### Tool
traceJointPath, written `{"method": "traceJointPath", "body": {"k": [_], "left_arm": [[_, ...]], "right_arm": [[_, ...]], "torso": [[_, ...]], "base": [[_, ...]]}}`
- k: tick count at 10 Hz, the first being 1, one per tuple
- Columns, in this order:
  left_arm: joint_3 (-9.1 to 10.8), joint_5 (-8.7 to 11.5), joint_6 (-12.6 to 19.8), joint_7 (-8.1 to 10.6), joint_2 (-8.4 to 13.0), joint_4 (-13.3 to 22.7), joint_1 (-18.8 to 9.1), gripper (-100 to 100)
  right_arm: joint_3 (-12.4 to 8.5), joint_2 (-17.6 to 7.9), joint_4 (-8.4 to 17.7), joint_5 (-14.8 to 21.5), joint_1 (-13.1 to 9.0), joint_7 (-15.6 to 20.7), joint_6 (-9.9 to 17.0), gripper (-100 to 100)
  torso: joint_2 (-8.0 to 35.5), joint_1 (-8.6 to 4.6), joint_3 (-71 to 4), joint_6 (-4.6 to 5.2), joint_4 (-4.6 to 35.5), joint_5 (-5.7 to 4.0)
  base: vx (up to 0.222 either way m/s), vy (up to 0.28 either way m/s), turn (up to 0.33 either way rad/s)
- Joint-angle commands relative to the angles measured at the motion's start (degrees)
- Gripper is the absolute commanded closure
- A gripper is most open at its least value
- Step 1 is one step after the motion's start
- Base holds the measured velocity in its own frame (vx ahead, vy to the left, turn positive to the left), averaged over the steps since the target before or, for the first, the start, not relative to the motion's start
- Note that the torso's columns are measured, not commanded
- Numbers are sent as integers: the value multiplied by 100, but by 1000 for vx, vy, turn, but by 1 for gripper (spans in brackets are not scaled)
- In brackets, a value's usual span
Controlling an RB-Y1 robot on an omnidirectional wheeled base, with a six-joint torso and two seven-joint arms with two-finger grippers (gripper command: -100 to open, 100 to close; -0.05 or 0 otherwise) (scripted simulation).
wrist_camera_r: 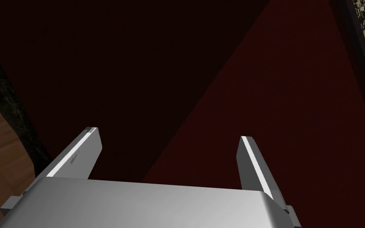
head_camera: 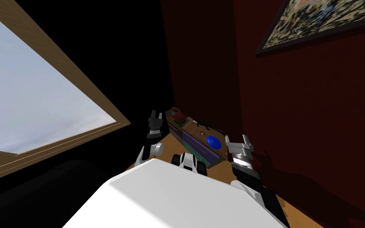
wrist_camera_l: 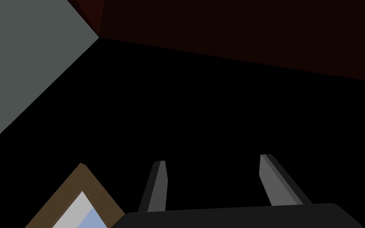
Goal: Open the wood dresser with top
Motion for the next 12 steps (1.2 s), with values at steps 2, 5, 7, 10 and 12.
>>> {"method": "traceJointPath", "body": {"k": [2,5,7,10,12], "left_arm": [[0,0,0,0,0,0,0,0],[-1,0,0,0,0,0,0,0],[0,0,0,0,0,0,0,0],[0,0,0,0,0,0,0,0],[0,0,0,0,0,0,0,0]], "right_arm": [[5,4,32,159,-11,33,15,-100],[24,20,162,674,-58,164,76,-100],[34,27,226,982,-81,227,106,-100],[45,34,298,1383,-107,300,140,-100],[58,40,381,1738,-137,381,177,-100]], "torso": [[2,-3,2,0,1,-1],[1,2,1,0,1,0],[2,-6,1,2,0,-2],[5,-5,4,-1,2,-2],[3,-1,2,-1,1,-1]], "base": [[-4,7,21],[7,34,142],[13,33,99],[9,26,99],[13,32,120]]}}
